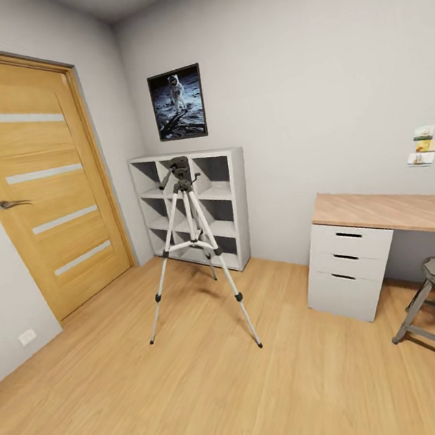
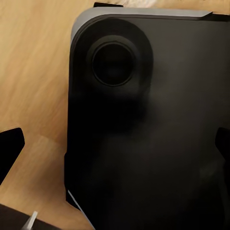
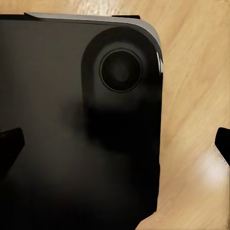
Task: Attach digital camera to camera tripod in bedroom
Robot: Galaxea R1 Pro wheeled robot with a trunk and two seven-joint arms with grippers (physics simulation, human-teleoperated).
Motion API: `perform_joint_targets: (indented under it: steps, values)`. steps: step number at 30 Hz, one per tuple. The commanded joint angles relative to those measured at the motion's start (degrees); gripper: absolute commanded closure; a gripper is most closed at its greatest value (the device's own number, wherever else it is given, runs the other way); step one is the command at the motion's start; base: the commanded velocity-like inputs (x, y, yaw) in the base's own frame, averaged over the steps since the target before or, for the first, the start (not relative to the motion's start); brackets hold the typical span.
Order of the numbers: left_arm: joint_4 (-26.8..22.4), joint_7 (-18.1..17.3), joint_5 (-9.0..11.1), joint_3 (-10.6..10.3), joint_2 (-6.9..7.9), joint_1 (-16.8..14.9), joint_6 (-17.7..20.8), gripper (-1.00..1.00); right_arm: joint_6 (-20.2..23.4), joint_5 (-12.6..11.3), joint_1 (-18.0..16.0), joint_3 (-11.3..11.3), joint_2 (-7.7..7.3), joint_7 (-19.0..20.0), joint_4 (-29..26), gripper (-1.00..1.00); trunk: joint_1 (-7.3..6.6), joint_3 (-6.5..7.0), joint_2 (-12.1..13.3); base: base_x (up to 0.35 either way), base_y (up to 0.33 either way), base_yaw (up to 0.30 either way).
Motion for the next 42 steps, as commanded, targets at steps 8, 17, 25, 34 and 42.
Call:
perform_joint_targets:
  steps: [8,17,25,34,42]
  values:
    - [-0.02,0.00,0.42,0.16,-0.06,-0.01,-0.03,-1.00,-0.26,-0.04,-0.01,-0.01,-0.02,-0.05,0.05,-1.00,0.00,-0.04,-0.02,0.000,0.000,0.275]
    - [-0.02,0.00,0.42,0.16,-0.06,-0.01,-0.03,-1.00,-0.26,-0.04,-0.01,0.00,-0.02,-0.02,0.05,-1.00,0.00,-0.04,-0.02,0.000,0.000,0.275]
    - [-0.02,0.00,0.42,0.16,-0.06,-0.01,-0.03,-1.00,-0.26,-0.11,-0.01,0.00,-0.02,-0.03,0.05,-1.00,0.00,-0.04,-0.02,0.000,0.000,0.274]
    - [-0.02,0.00,0.42,0.16,-0.06,-0.01,-0.03,-1.00,-0.26,-0.12,-0.01,-0.04,-0.02,0.02,0.05,-1.00,0.00,-0.04,-0.02,0.000,0.000,0.264]
    - [-0.02,0.00,0.42,0.16,-0.06,-0.01,-0.03,-1.00,-0.26,-0.12,-0.01,-0.08,-0.04,0.00,0.05,-1.00,0.00,-0.04,-0.02,0.000,0.000,0.260]
